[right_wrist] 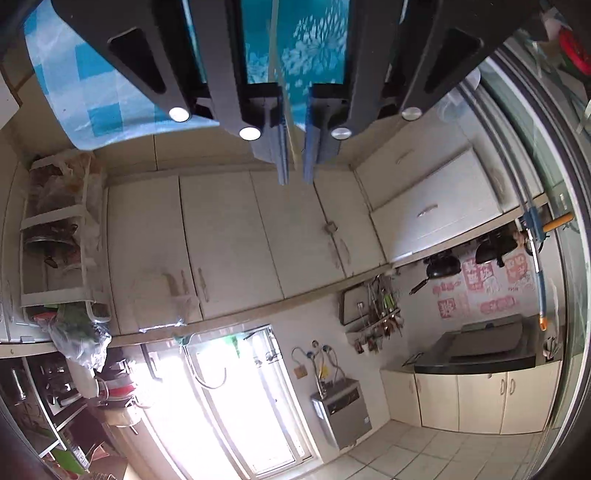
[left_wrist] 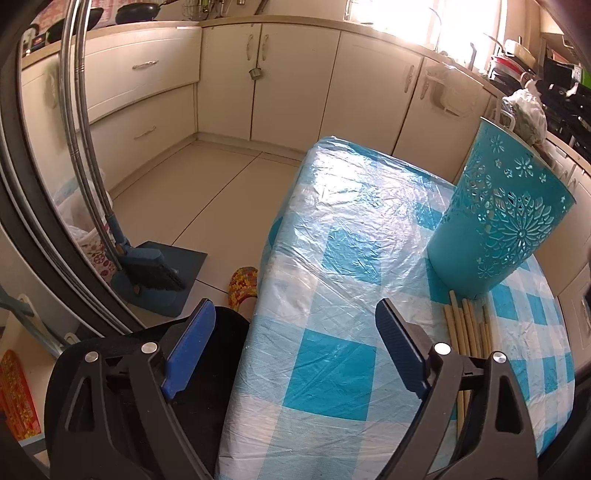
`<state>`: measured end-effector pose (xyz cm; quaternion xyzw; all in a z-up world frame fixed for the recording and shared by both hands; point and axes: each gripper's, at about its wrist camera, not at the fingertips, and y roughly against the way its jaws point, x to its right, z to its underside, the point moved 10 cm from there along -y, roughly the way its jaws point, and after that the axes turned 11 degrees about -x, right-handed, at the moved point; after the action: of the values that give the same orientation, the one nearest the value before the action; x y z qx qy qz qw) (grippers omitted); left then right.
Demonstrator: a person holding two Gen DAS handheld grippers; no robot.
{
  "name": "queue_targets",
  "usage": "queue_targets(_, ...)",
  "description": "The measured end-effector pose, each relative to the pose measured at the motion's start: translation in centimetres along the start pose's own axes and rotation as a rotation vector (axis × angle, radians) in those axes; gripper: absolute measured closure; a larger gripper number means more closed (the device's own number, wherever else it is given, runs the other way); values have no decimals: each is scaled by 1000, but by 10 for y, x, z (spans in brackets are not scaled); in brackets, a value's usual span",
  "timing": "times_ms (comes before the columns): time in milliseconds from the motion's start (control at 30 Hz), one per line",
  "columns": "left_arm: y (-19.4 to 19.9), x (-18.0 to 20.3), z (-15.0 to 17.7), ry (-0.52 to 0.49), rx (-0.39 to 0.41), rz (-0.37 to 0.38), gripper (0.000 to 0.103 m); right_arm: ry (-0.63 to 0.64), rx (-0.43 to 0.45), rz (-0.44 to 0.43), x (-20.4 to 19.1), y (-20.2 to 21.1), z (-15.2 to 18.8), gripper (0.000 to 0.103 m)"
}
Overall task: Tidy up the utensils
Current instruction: 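Carry the chopstick with the right tool over the basket and release it, then close the left tool on another wooden chopstick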
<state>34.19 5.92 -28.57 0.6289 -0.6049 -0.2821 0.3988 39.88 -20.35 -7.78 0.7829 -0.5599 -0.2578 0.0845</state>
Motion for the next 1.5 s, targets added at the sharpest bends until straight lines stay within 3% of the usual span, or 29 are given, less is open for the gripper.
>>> queue_targets(167,3,6,1,-27,9,-2,18,-36,-90,8,-1,55,58,76)
queue_targets(233,5,11,2,-41,10,4,18,-29,-213,40,-1,61,101,76)
queue_targets(300,7,19,3,-59,8,15,18,-43,-356,58,2,56,153,84)
queue_targets(433,9,43,12,-101,-24,46,18,-72,-525,72,7,29,208,88)
queue_targets(700,5,74,23,-161,-75,41,18,-12,-628,156,14,-13,229,93)
queue_targets(1133,-28,105,27,-200,-175,5,18,87,-713,157,31,6,240,94)
queue_targets(1367,-40,111,32,-231,-205,-54,19,26,-699,136,47,13,240,94)
queue_targets(1467,-39,119,33,-248,-200,-47,27,21,-688,131,47,14,240,93)
queue_targets(1500,-37,122,33,-258,-198,-41,35,20,-686,129,46,13,240,93)
